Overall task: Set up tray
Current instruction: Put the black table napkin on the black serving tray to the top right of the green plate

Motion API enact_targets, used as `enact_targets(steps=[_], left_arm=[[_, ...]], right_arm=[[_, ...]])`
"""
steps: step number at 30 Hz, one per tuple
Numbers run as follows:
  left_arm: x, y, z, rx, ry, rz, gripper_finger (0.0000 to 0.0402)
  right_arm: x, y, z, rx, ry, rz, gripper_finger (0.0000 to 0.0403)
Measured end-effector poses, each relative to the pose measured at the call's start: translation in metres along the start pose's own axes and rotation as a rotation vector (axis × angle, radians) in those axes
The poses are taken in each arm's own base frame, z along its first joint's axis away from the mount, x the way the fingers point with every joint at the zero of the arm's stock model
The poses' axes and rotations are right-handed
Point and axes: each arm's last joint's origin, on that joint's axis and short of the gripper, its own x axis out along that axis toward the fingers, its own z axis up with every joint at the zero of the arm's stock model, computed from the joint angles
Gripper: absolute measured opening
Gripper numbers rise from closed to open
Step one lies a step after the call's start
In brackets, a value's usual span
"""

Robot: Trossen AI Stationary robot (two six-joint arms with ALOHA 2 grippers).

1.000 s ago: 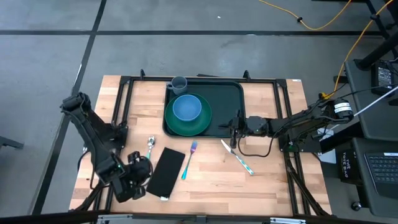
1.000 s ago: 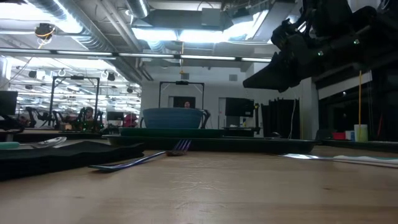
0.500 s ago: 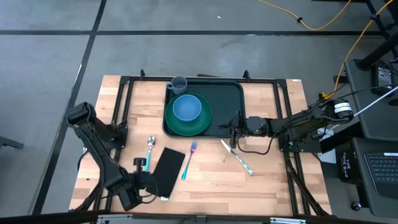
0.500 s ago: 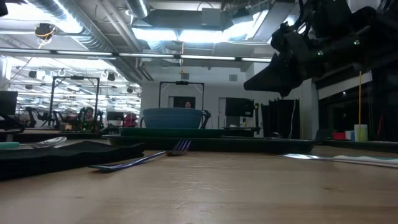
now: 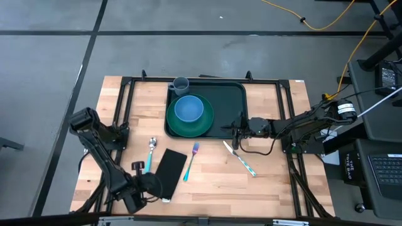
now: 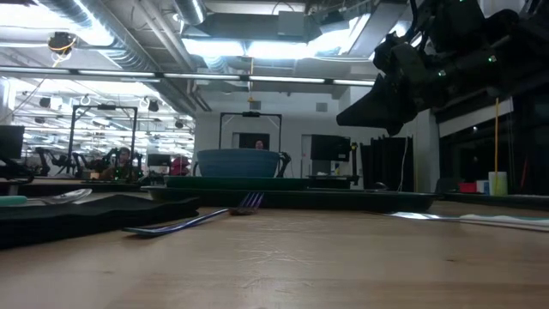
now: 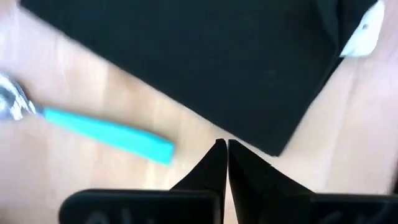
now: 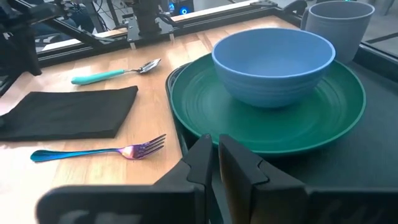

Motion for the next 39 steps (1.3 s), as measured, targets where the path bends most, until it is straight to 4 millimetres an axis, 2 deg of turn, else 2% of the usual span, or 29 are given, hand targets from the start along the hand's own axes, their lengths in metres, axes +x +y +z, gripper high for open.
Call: enact_targets(steps=[10, 18, 23, 32, 39], left_arm=[[-0.009, -0.021, -0.023, -0.26, -0.143, -0.115, 0.0001], [-0.013, -0.023, -0.045, -0.391, -0.162, -0.139, 0.0001], [-0.009, -0.011, -0.054, -0.413, -0.121, -0.14, 0.0001], [-0.012, 0.023, -0.057, -0.442, -0.196, -0.337, 0.0001], [-0.005, 0.031, -0.06, -0.464, -0.19, -0.377, 0.0003]], right_arm=[[0.0, 0.001, 0.0, 0.007, 0.001, 0.002, 0.0036], [0.0, 0.001, 0.0, 0.002, 0.0, 0.002, 0.0036], [0.0, 0.001, 0.001, 0.003, -0.016, 0.006, 0.0036], [0.0, 0.001, 0.004, -0.034, -0.039, 0.008, 0.0036], [0.0, 0.0, 0.004, -0.046, -0.039, 0.005, 0.0036]])
